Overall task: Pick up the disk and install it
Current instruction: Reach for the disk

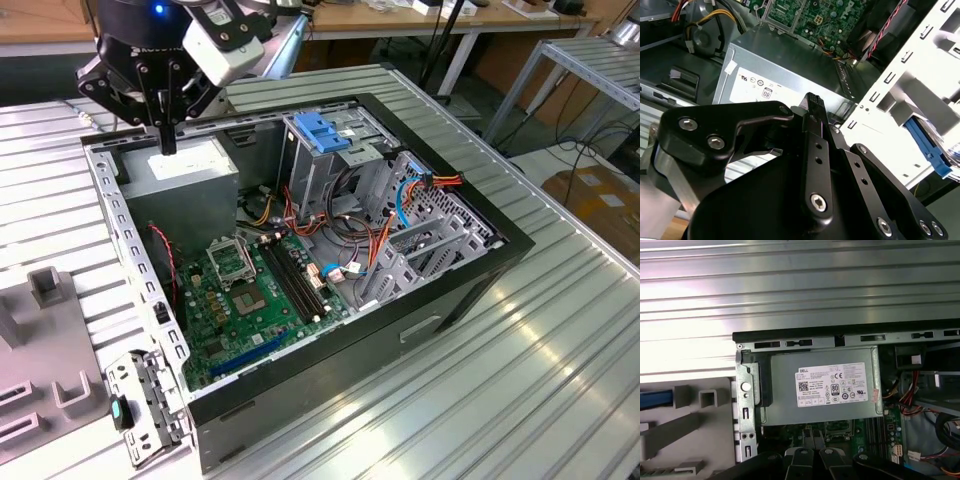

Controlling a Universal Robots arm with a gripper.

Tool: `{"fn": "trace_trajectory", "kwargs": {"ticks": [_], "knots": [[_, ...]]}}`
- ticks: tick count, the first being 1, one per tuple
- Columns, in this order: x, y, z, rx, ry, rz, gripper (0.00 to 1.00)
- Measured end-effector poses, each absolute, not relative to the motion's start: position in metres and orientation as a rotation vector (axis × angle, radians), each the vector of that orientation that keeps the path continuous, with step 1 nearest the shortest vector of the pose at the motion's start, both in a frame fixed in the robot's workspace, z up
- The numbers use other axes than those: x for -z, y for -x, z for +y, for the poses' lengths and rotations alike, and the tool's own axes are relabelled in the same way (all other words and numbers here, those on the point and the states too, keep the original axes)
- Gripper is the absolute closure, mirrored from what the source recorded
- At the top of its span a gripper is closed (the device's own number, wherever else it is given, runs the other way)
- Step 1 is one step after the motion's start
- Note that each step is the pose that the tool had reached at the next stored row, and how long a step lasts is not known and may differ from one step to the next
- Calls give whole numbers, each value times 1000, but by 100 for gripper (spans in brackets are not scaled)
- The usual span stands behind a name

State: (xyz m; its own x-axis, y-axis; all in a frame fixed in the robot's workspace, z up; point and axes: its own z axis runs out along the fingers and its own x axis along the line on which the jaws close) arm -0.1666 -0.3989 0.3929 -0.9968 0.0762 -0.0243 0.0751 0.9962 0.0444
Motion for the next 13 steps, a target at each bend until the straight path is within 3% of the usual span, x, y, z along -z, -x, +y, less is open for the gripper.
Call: {"fn": "trace_trajectory", "kwargs": {"ticks": [13], "knots": [[-393,175,-399,-68,-118,3113,89]]}}
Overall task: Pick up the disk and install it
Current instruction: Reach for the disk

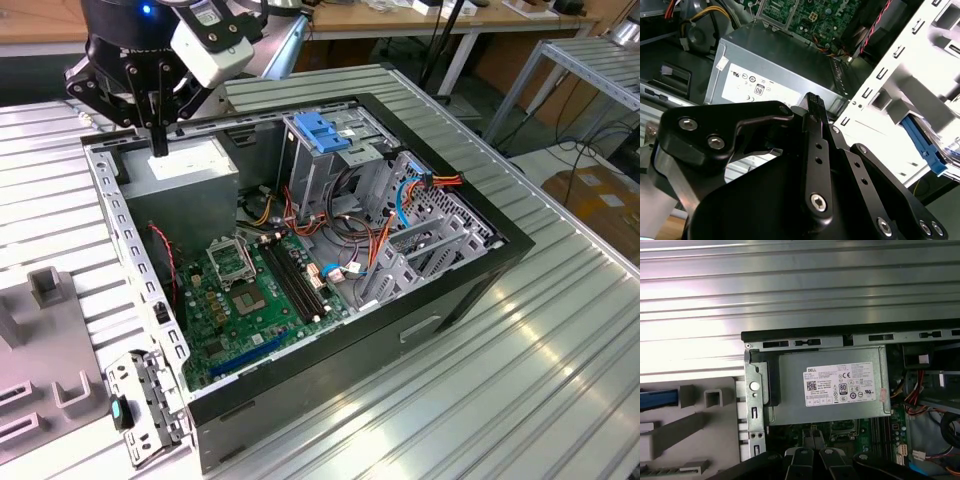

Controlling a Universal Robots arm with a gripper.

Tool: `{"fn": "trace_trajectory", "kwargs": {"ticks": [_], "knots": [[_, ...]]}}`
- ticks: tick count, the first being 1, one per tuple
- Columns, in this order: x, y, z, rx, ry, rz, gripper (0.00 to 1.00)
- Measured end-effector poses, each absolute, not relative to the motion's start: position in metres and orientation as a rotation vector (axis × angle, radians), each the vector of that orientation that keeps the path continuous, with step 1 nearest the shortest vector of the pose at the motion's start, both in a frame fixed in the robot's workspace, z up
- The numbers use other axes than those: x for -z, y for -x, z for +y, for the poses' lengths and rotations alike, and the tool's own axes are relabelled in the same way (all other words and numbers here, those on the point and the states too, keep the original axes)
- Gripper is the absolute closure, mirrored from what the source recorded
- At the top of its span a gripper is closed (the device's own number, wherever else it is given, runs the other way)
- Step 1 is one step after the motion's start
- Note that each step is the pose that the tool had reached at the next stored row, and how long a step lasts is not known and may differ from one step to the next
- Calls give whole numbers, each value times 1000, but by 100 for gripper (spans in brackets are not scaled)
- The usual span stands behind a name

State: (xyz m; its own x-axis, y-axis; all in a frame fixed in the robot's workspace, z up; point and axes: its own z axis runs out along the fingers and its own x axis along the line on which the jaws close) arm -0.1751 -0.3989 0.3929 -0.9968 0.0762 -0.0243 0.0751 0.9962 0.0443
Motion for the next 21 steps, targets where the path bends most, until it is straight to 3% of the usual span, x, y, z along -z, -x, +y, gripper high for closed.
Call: {"fn": "trace_trajectory", "kwargs": {"ticks": [21], "knots": [[-393,188,-399,-68,-118,3113,89]]}}
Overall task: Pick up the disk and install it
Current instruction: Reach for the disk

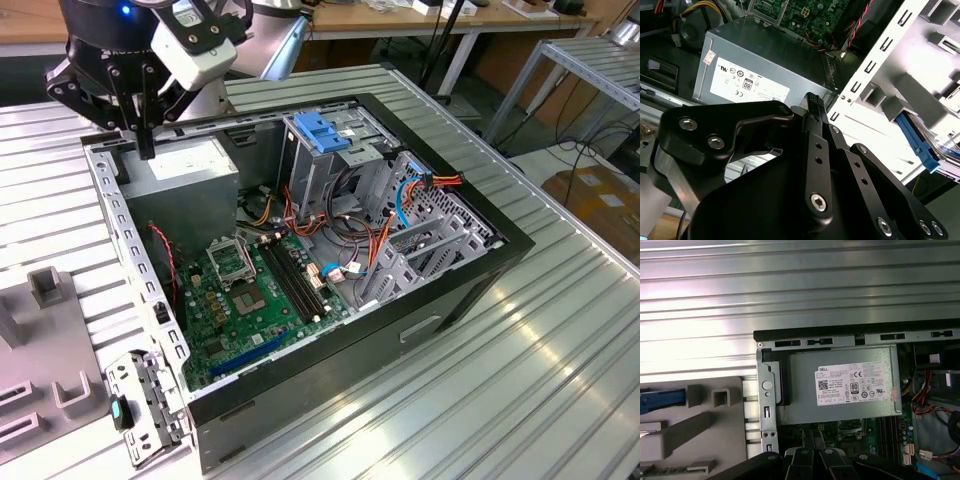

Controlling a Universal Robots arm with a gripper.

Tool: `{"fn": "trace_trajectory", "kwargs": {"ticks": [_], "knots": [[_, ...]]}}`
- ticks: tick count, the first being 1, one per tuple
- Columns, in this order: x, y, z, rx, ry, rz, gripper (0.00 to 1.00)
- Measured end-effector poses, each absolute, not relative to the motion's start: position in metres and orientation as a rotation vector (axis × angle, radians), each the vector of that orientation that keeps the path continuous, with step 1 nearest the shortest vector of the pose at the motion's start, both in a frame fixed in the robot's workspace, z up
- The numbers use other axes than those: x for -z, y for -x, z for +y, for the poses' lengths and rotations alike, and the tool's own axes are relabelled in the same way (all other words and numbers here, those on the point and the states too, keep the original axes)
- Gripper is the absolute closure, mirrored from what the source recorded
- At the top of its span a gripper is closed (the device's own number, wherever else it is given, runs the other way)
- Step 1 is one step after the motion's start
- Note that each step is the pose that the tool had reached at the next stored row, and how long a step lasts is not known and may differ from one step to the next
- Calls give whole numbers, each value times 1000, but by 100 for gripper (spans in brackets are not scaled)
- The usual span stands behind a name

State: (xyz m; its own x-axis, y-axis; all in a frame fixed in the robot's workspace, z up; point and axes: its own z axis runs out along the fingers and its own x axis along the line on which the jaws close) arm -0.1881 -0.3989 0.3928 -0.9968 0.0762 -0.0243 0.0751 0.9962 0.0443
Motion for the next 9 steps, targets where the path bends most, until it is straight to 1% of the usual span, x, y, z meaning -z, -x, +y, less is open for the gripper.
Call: {"fn": "trace_trajectory", "kwargs": {"ticks": [9], "knots": [[-393,194,-399,-68,-118,3113,89]]}}
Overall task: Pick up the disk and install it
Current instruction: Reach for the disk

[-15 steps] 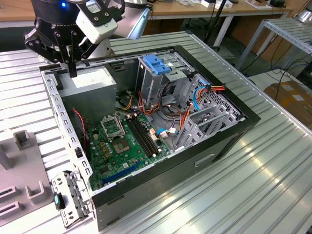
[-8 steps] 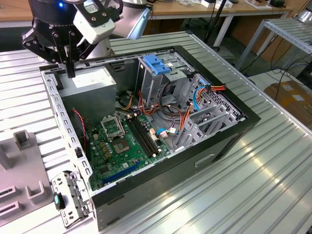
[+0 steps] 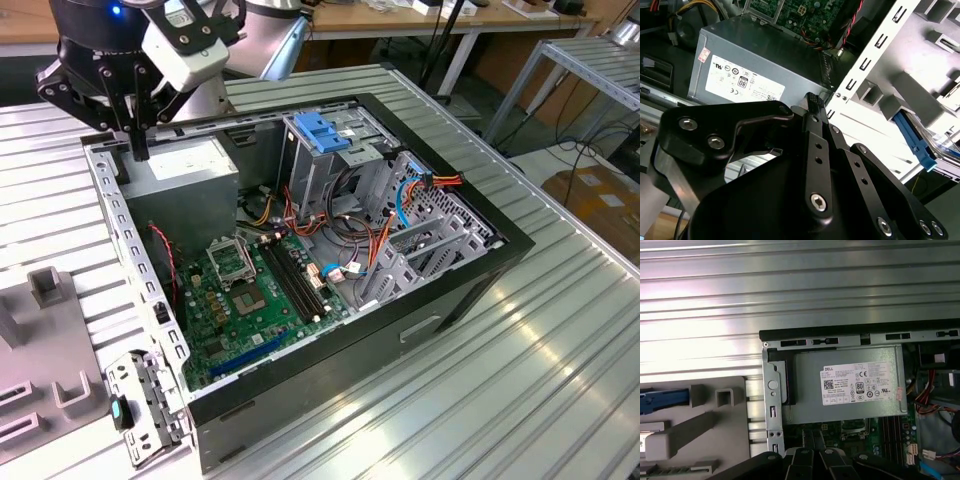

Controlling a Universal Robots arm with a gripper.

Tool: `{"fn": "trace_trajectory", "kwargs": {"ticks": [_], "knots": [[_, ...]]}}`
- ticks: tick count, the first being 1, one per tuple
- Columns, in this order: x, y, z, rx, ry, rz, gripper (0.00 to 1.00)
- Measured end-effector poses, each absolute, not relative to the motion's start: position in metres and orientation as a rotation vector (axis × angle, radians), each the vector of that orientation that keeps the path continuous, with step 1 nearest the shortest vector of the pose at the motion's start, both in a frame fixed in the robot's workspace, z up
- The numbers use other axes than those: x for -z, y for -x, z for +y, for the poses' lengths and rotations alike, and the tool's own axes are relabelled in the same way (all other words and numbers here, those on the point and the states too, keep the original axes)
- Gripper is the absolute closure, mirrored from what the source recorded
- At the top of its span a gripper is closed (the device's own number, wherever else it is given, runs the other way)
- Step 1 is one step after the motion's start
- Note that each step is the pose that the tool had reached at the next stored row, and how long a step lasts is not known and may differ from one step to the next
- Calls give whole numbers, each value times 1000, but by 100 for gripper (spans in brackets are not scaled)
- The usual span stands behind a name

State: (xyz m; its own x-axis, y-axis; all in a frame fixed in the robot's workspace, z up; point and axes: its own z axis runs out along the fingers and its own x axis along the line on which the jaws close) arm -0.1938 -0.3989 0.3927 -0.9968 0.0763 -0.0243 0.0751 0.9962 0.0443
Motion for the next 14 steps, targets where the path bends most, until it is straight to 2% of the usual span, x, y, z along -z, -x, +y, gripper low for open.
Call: {"fn": "trace_trajectory", "kwargs": {"ticks": [14], "knots": [[-393,201,-399,-68,-118,3113,89]]}}
